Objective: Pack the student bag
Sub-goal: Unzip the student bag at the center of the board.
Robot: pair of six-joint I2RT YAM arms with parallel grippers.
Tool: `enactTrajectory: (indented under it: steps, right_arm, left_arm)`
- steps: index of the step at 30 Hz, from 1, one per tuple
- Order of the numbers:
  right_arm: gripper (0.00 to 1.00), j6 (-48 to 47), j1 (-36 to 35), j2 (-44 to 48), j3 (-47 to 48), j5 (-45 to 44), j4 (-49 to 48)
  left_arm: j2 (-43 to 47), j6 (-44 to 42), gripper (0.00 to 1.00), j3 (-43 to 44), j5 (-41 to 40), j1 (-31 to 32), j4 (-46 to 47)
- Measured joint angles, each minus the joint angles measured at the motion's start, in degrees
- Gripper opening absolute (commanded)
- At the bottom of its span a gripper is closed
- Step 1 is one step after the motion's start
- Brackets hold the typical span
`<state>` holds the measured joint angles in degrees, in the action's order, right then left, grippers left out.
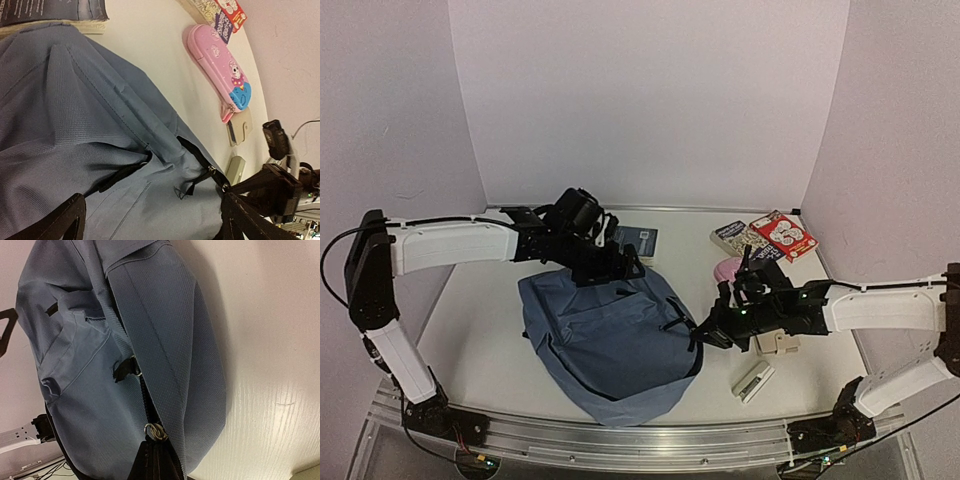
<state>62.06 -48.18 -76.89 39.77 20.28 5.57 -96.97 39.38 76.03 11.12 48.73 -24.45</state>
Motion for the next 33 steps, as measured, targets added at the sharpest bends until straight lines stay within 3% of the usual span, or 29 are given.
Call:
enactTrajectory:
  steps: [8, 14, 25, 33]
  right_arm:
    - [0.00, -0.78, 0.00, 0.76, -0.02, -0.49, 0.17]
    - [0.00, -0.78, 0.00, 1.71, -0.04, -1.29, 0.35]
    - [0.00, -0.81, 0.00, 1.71, -0.07, -1.81, 0.57]
    - [0.00, -0.80, 0.00, 1.71, -0.07, -1.86, 0.79]
  left_arm:
    - [-10.64, 0.73, 0.63, 7.58, -4.48, 2.80, -3.73]
    - [-13.23, 0.11, 0.46, 10.60, -6.07, 4.45, -5.63]
    - [-17.22, 1.22, 0.40, 14.24, -7.40, 5.09, -8.72]
    - [-17.77, 2.47, 0.22, 14.31, -5.70, 5.23, -7.49]
